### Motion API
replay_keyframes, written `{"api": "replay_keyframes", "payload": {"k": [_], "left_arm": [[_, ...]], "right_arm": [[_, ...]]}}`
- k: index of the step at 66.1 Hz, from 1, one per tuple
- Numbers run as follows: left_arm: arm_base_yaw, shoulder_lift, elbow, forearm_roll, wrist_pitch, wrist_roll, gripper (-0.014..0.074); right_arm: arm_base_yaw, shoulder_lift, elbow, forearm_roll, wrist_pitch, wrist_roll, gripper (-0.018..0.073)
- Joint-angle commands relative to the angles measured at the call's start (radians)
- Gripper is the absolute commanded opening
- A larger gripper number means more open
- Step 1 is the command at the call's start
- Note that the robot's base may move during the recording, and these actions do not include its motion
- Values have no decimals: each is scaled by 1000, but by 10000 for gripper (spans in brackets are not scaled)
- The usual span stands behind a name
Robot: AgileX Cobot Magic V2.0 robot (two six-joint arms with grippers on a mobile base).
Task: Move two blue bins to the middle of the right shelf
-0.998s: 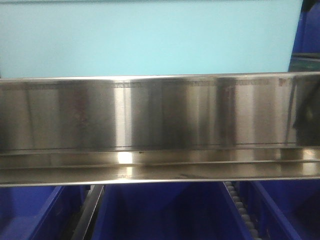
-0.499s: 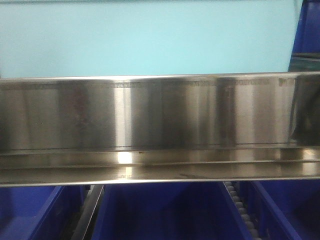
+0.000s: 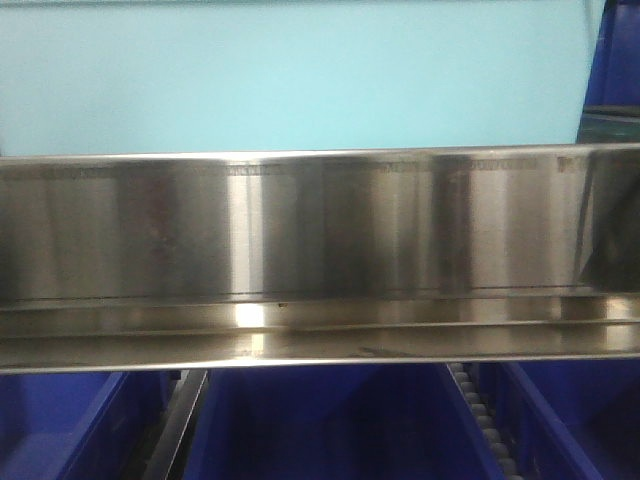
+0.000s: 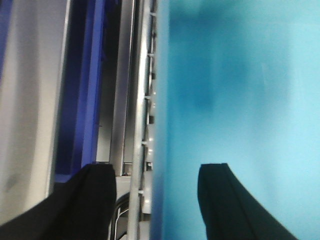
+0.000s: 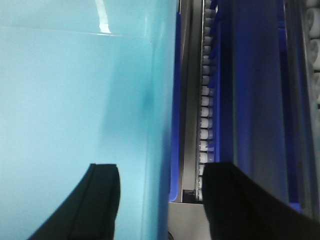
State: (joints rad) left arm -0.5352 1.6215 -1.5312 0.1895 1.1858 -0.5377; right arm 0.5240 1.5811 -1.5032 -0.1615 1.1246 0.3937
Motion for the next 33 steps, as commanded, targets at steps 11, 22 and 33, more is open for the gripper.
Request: {"api": "replay_keyframes", "payload": {"k": [11,22,33], "left_arm": [[-1,-2,-6,-3,-4,6,284],[-1,-2,-6,0,-4,6,284],[-1,0,-6,0,-24,6,213]], "right_arm": [[-5,1,-8,-3,-7,0,265],[-5,1,-8,-4,-7,0,258],[-5,1,-8,-4,-14,0,32]]}}
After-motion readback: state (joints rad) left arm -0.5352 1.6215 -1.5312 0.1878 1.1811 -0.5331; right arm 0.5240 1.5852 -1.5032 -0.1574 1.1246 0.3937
